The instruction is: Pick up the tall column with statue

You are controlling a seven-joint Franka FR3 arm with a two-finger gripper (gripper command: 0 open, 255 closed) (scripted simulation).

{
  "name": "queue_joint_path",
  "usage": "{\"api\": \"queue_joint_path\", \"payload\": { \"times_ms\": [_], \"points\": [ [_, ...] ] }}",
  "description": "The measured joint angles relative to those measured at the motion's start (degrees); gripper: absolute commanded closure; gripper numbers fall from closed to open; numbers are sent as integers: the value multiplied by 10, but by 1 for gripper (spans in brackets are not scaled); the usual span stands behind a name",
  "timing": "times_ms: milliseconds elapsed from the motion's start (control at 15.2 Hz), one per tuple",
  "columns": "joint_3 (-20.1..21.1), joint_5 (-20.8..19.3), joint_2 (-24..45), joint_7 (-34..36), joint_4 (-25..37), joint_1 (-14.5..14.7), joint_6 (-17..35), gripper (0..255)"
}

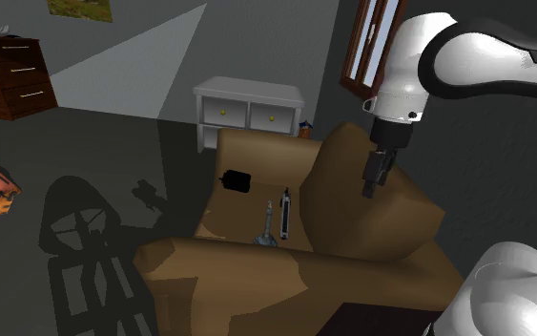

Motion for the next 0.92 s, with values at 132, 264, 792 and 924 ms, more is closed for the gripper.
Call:
{"api": "queue_joint_path", "payload": {
  "times_ms": [132, 264, 792, 924],
  "points": [
    [0, -2, 8, -2, -1, -1, 9, 0],
    [0, -7, 29, -7, -4, -3, 36, 0],
    [5, -33, 168, -24, 2, -14, 182, 0],
    [10, -38, 208, -22, 10, -15, 218, 0]
  ]
}}
